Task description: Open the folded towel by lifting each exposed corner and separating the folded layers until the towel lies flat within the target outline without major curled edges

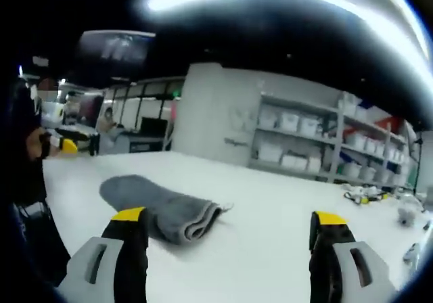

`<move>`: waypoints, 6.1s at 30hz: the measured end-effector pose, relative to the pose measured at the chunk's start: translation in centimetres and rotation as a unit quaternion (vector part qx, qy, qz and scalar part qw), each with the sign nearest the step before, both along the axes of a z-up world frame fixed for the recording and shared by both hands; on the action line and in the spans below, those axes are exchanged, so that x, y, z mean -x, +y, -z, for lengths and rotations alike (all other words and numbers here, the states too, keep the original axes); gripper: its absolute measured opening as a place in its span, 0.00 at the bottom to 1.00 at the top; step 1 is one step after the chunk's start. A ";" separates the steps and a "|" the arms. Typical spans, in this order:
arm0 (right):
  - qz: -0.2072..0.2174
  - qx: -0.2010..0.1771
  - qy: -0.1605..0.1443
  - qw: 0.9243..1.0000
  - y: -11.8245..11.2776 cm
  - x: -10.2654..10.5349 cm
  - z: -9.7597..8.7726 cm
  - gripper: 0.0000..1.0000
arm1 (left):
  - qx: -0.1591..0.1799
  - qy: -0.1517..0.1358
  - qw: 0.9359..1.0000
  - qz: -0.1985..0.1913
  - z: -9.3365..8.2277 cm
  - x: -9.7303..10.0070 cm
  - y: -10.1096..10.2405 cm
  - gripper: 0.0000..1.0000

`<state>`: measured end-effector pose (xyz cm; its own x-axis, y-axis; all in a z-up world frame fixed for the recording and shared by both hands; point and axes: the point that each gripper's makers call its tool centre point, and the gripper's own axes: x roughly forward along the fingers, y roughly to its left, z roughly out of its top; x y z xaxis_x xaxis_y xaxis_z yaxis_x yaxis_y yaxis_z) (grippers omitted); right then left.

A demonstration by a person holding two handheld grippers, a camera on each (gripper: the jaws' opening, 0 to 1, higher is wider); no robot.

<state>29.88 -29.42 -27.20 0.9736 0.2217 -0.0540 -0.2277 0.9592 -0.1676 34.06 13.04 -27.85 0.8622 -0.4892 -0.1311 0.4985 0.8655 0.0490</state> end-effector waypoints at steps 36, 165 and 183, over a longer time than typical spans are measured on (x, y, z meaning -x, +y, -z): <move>-0.017 0.005 0.037 0.999 3.5 -3.2 3.8 0.98 | -0.017 0.084 0.996 0.015 6.3 -2.7 -1.3 0.75; -0.102 0.113 0.268 0.951 7.3 -12.7 13.5 0.00 | -0.101 0.146 0.980 0.091 12.9 -2.1 -5.9 0.03; -0.114 0.178 0.327 0.921 7.5 -16.1 14.3 0.00 | -0.097 0.146 0.977 0.119 13.1 0.5 -8.0 0.02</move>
